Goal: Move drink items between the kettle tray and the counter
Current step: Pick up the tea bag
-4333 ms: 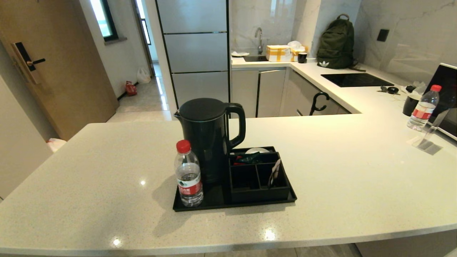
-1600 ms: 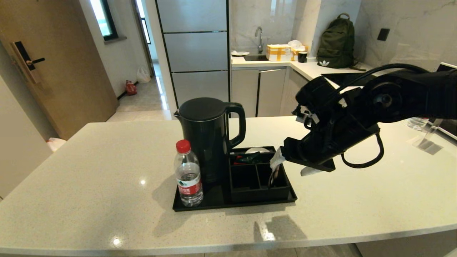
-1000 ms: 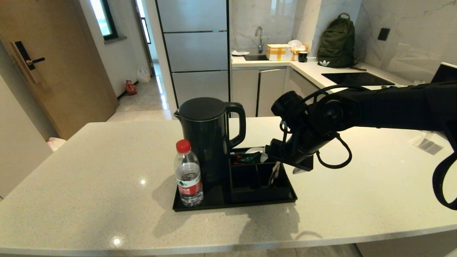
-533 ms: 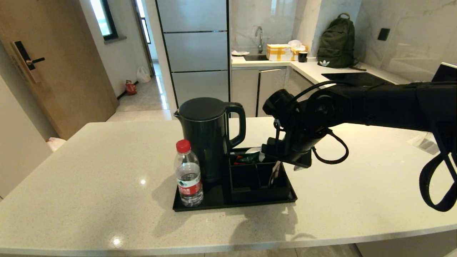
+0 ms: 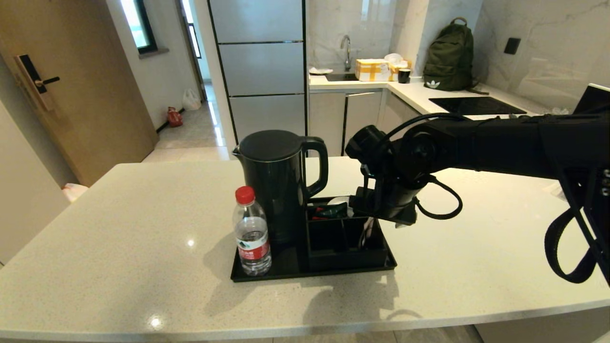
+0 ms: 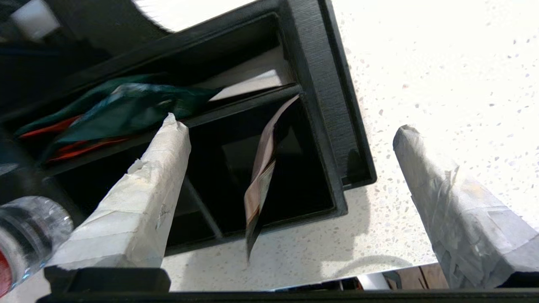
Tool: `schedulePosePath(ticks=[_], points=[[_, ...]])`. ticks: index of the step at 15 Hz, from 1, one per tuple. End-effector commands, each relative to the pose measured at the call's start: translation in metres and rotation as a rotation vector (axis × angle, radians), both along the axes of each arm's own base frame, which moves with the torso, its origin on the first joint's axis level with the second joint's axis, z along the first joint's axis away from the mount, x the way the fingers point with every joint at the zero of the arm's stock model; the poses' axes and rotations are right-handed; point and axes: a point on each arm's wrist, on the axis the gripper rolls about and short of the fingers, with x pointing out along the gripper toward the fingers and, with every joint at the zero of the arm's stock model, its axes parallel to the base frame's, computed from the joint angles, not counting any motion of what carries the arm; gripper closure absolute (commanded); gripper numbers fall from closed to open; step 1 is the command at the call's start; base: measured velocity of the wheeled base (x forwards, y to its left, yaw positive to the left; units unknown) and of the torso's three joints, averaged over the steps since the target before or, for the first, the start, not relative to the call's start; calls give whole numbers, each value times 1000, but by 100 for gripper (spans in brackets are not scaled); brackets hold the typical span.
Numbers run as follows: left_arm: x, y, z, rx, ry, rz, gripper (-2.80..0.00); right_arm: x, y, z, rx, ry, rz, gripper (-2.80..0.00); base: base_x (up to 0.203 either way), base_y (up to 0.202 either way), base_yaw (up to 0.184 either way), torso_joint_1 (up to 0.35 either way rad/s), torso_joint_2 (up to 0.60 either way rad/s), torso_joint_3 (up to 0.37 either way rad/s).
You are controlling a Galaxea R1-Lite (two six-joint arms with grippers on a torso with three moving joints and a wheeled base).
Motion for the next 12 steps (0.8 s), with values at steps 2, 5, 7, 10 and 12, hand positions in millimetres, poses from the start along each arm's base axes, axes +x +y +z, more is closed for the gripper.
schedulePosePath(ticks=[2, 5, 7, 10, 12], points=[[0, 0, 0, 0, 0, 0, 0, -2, 2, -1, -5, 6, 3, -280, 0, 0, 0, 0, 0, 0], [0, 0, 0, 0, 0, 0, 0, -5, 5, -1, -10, 4, 10, -280, 0, 0, 0, 0, 0, 0], [0, 0, 0, 0, 0, 0, 0, -7, 7, -1, -17, 1, 14, -280, 0, 0, 0, 0, 0, 0], [0, 0, 0, 0, 1, 0, 0, -13, 16, -4, -43, 1, 32, -280, 0, 0, 0, 0, 0, 0], [0, 0, 0, 0, 1, 0, 0, -14, 19, -6, -68, -4, 26, -280, 0, 0, 0, 0, 0, 0]])
